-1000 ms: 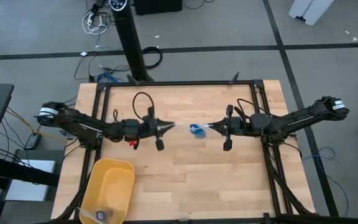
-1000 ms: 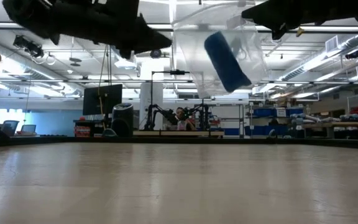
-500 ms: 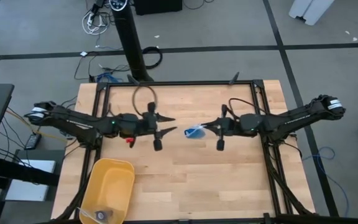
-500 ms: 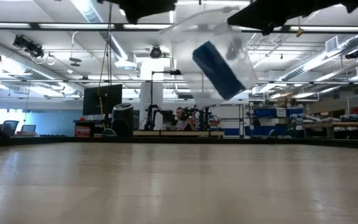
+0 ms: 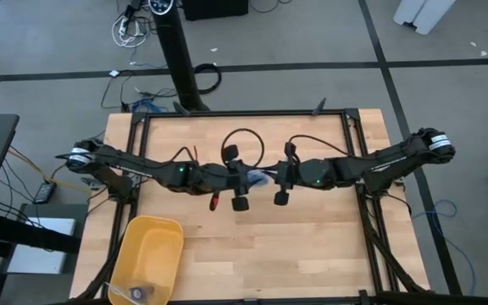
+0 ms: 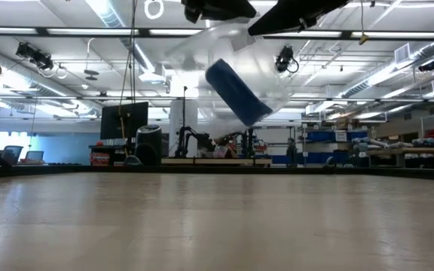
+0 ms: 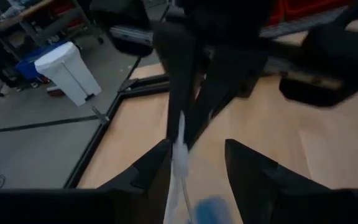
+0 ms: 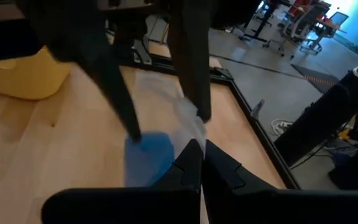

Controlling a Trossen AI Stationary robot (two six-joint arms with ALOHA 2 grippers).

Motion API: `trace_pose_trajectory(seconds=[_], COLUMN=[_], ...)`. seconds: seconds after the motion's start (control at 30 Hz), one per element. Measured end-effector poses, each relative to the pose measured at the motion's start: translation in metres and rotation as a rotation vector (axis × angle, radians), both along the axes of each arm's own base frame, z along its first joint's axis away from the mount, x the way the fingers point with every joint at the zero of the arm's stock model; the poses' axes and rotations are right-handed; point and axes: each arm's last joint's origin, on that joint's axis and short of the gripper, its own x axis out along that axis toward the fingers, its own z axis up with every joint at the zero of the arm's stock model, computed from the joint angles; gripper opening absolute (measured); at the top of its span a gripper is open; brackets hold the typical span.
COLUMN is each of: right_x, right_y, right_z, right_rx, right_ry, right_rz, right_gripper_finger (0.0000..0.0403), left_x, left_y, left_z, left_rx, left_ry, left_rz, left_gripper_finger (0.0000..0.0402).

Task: Roll bandage
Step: Close the zip bag

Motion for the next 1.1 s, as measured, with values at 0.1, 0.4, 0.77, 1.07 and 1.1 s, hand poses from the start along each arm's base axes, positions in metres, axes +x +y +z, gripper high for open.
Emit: trace_pose_trajectory(seconds=[0.1, 0.4, 0.77, 1.07, 1.1], right_x=[-0.001, -0.0036, -0.0035, -0.0036, -0.0036], right_y=[0.0017, 0.0045, 0.0045, 0.0045, 0.0045], right_z=[0.0, 0.0023, 0.0023, 0.0018, 0.0017], right_rx=[-0.005, -0.009, -0.011, -0.011, -0.011], right_ry=[0.004, -0.004, -0.004, 0.001, 0.001], right_rz=[-0.001, -0.001, -0.001, 0.0, 0.0], right_gripper_finger=[0.0, 0.0, 0.0, 0.0, 0.0], left_x=[-0.0009, -0.0025, -0.0027, -0.0033, -0.0035], left_y=[-0.0025, -0.0068, -0.0068, -0.0057, -0.0056], left_z=[0.0008, 0.0009, 0.0003, -0.0007, -0.001], left_rx=[0.006, 0.026, 0.053, 0.079, 0.081], left_ry=[-0.004, -0.005, 0.011, 0.029, 0.032], left_rz=[0.013, 0.047, 0.038, 0.058, 0.062], left_gripper_finger=[0.0157, 0.0089, 0.0038, 0.0034, 0.0034])
